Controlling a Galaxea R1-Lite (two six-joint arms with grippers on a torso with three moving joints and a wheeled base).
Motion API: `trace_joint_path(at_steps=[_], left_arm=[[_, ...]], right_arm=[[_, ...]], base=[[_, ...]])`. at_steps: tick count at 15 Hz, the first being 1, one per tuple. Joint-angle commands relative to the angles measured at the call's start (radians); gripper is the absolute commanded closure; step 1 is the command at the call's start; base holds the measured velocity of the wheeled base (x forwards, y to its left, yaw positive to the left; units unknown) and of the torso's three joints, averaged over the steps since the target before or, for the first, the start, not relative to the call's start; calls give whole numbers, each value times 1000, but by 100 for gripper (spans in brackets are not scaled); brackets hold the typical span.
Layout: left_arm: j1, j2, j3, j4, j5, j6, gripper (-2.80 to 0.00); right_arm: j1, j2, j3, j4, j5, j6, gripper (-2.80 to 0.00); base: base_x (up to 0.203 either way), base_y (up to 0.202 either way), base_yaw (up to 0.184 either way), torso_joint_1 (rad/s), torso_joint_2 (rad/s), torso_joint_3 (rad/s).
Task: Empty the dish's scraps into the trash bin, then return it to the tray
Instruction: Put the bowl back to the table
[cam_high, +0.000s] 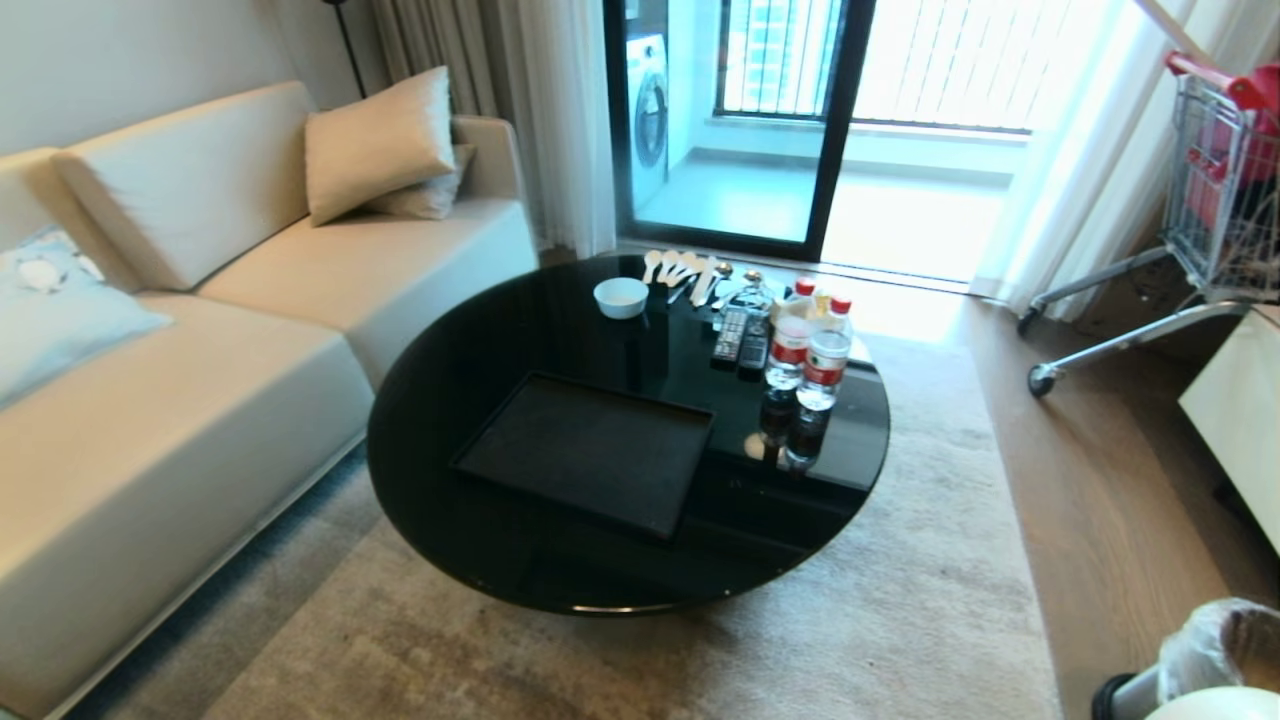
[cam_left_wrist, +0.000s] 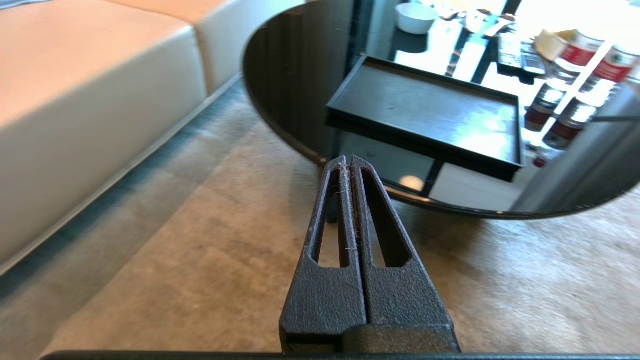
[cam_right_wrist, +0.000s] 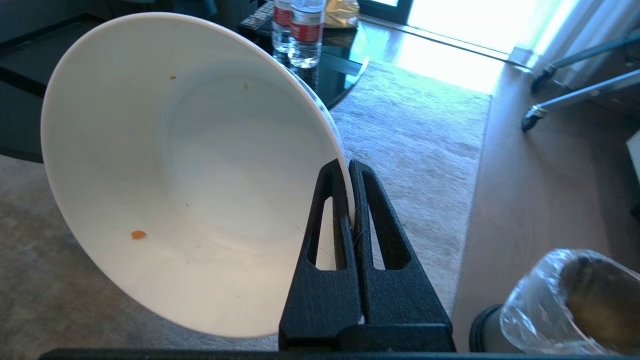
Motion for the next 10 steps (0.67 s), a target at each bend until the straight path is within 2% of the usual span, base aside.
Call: trace_joint_path(at_steps=[1, 2, 10], left_arm=[[0, 0, 0, -1, 1, -1, 0], [0, 0, 0, -1, 1, -1, 0], [0, 0, 0, -1, 1, -1, 0]], right_arm=[[0, 1, 0, 1, 1, -2, 0], [0, 1, 1, -1, 1, -2, 0], [0, 1, 1, 1, 1, -1, 0]], base=[[0, -5, 140, 7, 2, 7], [-1, -5, 111, 2, 2, -1], [0, 0, 0, 0, 0, 0]])
